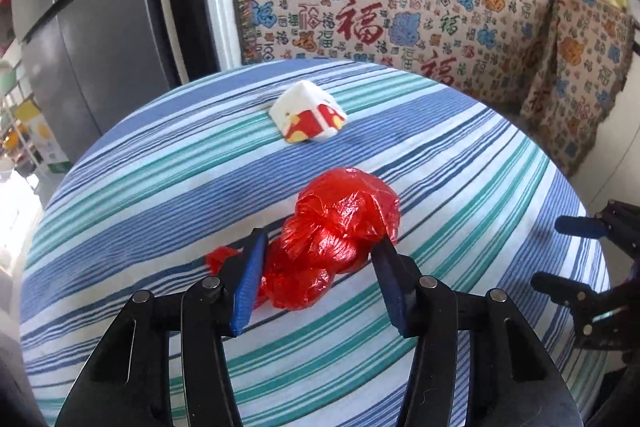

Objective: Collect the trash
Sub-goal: 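Grasp the red plastic bag with the left tool while the right tool grasps the paper cup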

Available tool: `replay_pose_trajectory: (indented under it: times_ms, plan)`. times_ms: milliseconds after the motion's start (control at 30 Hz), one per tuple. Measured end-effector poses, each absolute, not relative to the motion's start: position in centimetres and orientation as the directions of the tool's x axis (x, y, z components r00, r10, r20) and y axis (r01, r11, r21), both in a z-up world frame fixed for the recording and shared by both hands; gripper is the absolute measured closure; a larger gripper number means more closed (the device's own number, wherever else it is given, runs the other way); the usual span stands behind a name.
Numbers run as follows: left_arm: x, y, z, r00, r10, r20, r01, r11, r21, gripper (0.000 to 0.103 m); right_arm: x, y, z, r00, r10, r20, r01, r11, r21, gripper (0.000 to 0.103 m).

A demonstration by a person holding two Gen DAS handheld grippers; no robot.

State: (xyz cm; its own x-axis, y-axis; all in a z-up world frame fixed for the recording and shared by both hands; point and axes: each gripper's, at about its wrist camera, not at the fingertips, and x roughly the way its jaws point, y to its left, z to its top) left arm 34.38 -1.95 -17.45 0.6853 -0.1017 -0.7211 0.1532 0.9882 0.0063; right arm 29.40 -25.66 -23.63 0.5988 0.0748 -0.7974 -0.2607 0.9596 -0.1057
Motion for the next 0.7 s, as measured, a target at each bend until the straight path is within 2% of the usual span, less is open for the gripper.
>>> replay_pose_trajectory:
  times_ms: [167, 267, 333, 433, 533, 700]
  plan:
    - [33.7, 2.8, -17.3, 0.679, -0.042, -0.733, 0.078, 0.997, 0.015, 0.048, 32.5, -24.1, -23.9, 0.592, 0.104, -0.799, -0.258, 0.964, -0.066, 0.037]
    - [33.7, 4.0, -18.1, 0.658, -0.062, -0.751, 0.066, 0.998, -0.024, 0.041, 35.0, -22.9, -23.7, 0.586, 0.125, -0.801, -0.27, 0.962, -0.048, 0.037]
    - [33.8, 4.1, -18.7, 0.645, -0.081, -0.76, 0.082, 0.996, -0.037, 0.027, 36.6, -21.9, -23.6, 0.585, 0.136, -0.8, -0.28, 0.959, -0.041, 0.036]
    - [34.0, 3.6, -19.6, 0.639, -0.078, -0.765, 0.102, 0.995, -0.016, 0.01, 38.8, -21.0, -23.8, 0.597, 0.135, -0.79, -0.262, 0.965, -0.033, 0.02]
    - [34.8, 3.4, -20.6, 0.623, -0.055, -0.78, 0.103, 0.995, 0.012, 0.008, 41.4, -19.8, -23.7, 0.592, 0.135, -0.794, -0.265, 0.964, -0.034, 0.012]
    - [36.2, 3.7, -21.1, 0.61, -0.039, -0.791, 0.088, 0.996, 0.019, 0.006, 46.3, -17.9, -23.4, 0.562, 0.141, -0.815, -0.285, 0.958, -0.031, 0.009]
